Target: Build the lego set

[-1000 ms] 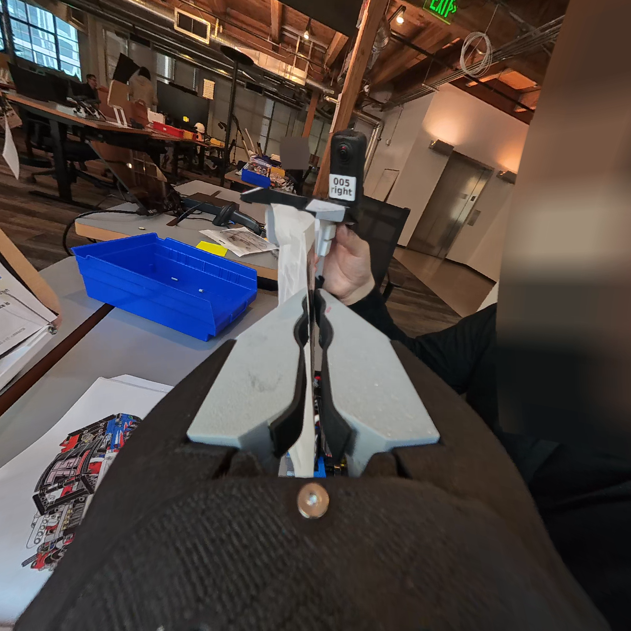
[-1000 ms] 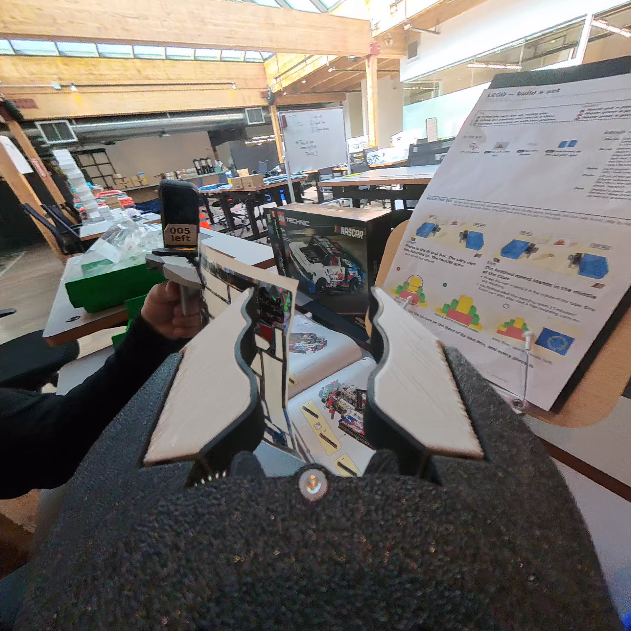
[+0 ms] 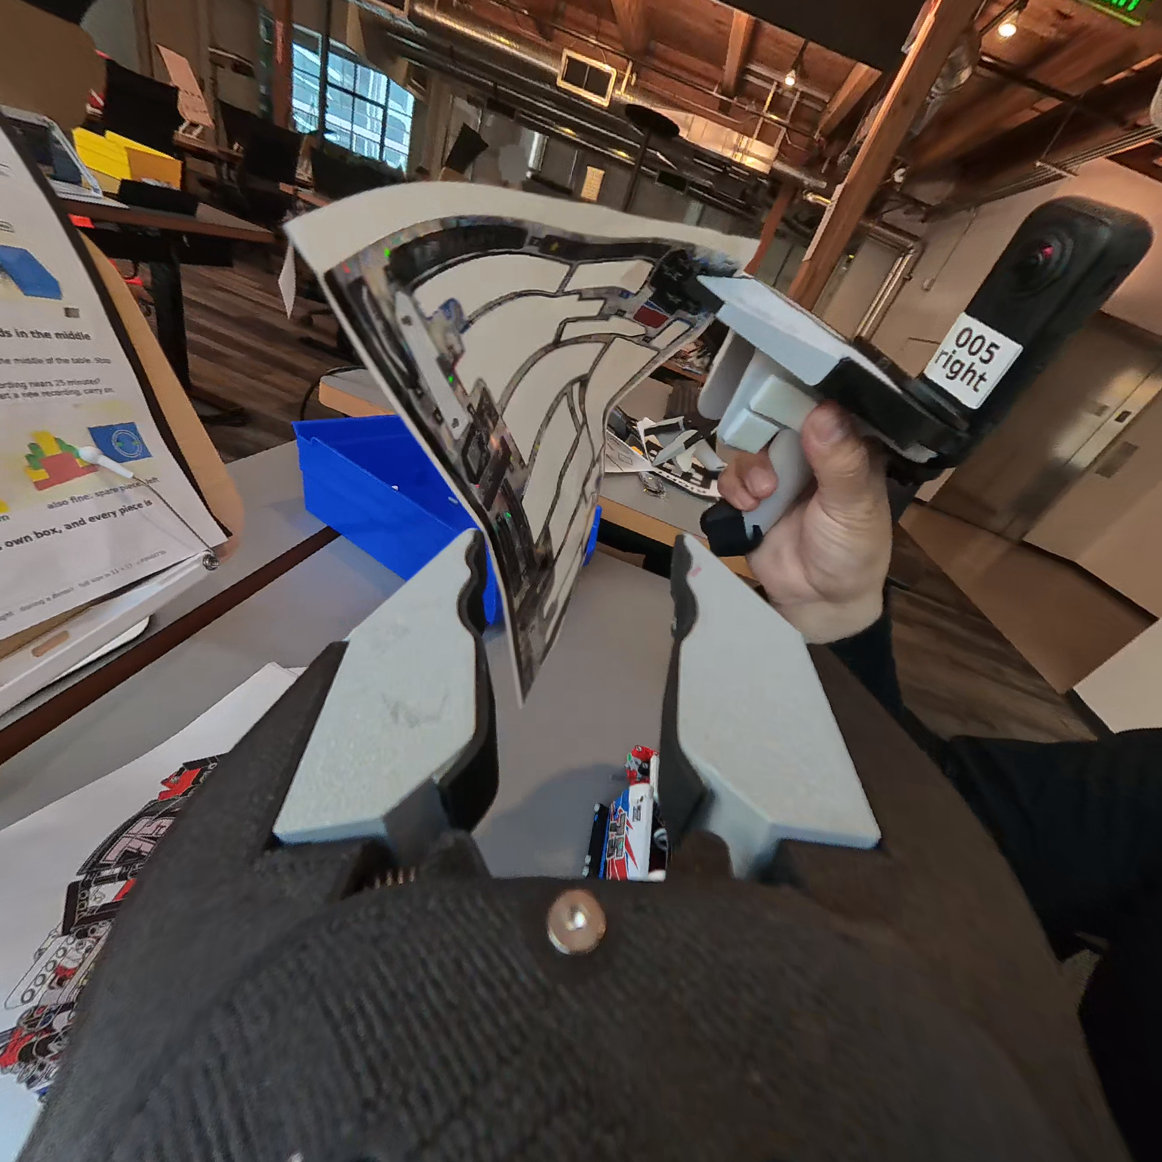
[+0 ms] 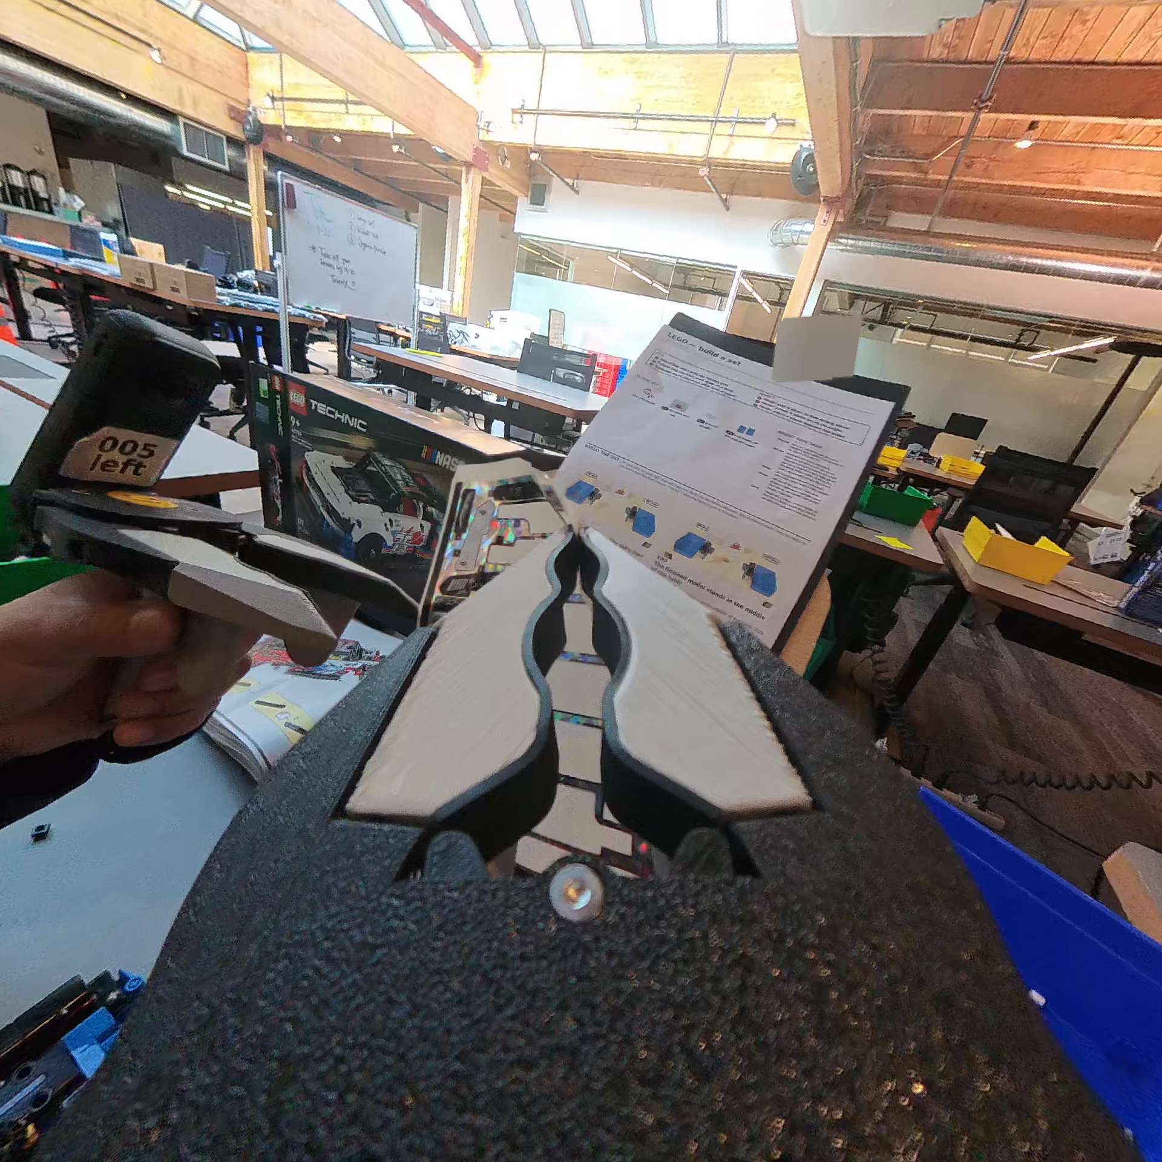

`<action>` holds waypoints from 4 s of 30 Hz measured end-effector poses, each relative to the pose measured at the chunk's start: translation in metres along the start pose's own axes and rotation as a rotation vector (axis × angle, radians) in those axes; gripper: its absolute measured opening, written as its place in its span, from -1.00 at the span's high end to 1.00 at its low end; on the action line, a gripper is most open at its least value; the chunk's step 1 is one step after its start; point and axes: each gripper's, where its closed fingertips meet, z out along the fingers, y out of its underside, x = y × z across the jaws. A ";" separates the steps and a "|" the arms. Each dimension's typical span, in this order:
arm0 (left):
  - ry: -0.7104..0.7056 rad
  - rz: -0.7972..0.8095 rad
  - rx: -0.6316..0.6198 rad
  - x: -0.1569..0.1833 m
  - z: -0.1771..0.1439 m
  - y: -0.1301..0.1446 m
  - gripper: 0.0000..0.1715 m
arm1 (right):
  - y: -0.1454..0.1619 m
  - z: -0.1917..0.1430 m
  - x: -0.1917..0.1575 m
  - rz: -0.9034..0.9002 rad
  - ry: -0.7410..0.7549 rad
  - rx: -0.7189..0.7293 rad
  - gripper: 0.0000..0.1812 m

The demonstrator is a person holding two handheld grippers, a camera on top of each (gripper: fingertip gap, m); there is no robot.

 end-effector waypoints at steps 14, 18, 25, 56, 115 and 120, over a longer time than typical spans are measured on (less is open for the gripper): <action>0.031 0.005 -0.025 0.009 0.008 0.007 0.39 | 0.004 -0.003 0.021 -0.001 0.119 -0.037 1.00; 0.048 0.002 -0.039 0.014 0.012 0.011 0.39 | 0.005 -0.006 0.031 0.020 0.148 -0.029 1.00; 0.061 0.004 -0.062 0.018 0.015 0.015 0.38 | 0.003 -0.004 0.026 0.045 0.118 -0.015 1.00; 0.022 0.048 -0.016 0.015 0.002 -0.001 0.39 | 0.007 -0.013 0.052 0.066 0.227 -0.015 1.00; -0.105 0.282 -0.122 -0.025 -0.101 -0.025 0.55 | 0.060 0.026 -0.090 0.437 -0.625 -0.278 1.00; 0.004 0.296 -0.216 -0.007 -0.074 -0.001 0.38 | 0.067 0.027 -0.110 0.486 -0.723 -0.317 1.00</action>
